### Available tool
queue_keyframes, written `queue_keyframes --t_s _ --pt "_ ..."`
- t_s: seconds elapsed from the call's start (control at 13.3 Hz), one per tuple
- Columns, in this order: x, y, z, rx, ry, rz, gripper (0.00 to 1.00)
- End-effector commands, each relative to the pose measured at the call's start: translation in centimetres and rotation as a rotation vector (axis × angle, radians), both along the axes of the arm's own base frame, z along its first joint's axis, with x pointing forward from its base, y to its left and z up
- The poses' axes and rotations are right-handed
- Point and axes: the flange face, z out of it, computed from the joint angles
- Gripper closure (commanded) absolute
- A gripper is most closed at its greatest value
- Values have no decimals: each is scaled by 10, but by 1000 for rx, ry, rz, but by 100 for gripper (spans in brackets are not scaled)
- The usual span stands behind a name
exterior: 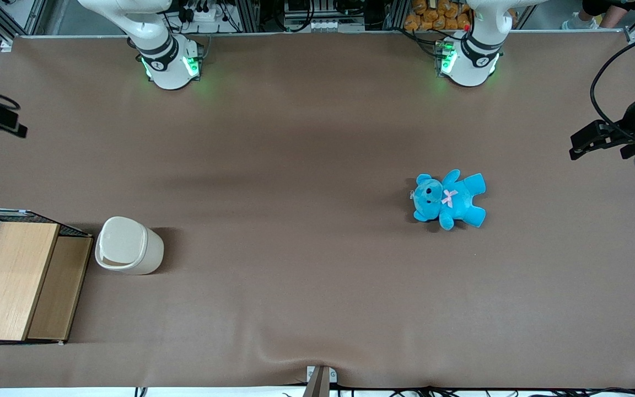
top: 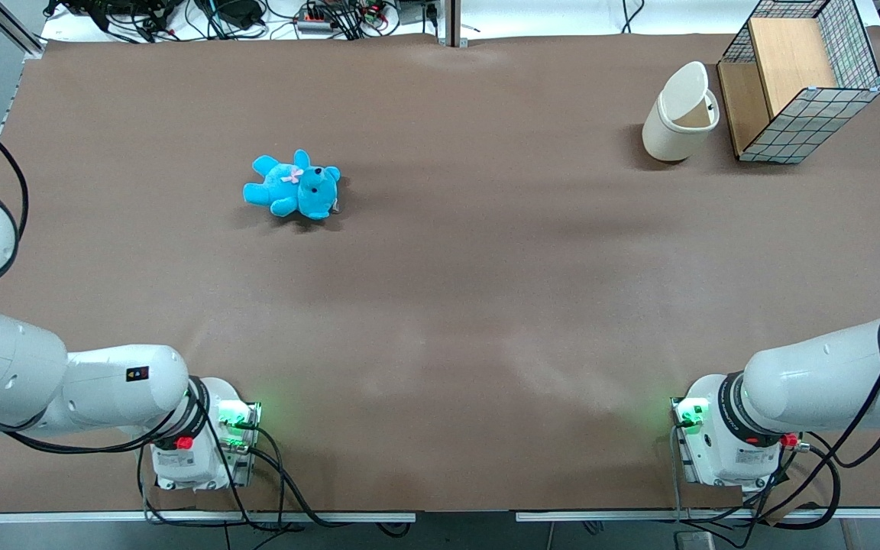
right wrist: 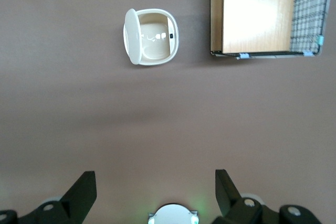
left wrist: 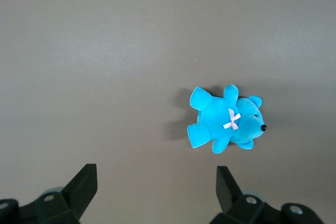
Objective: Open trash can with right arm
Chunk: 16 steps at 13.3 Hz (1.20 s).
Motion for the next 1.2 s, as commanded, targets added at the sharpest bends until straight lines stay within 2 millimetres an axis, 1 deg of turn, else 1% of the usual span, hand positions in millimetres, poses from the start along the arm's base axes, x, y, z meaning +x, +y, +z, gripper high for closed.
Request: queue_keyframes --t_s 0.0,0.45,0.75,1.13 --pt "-29 7 19 11 -4 -43 0" --pt "-42 4 26 12 21 -49 0" --pt "-41 -1 27 11 14 -41 0" --pt "-41 -1 27 4 12 -6 0"
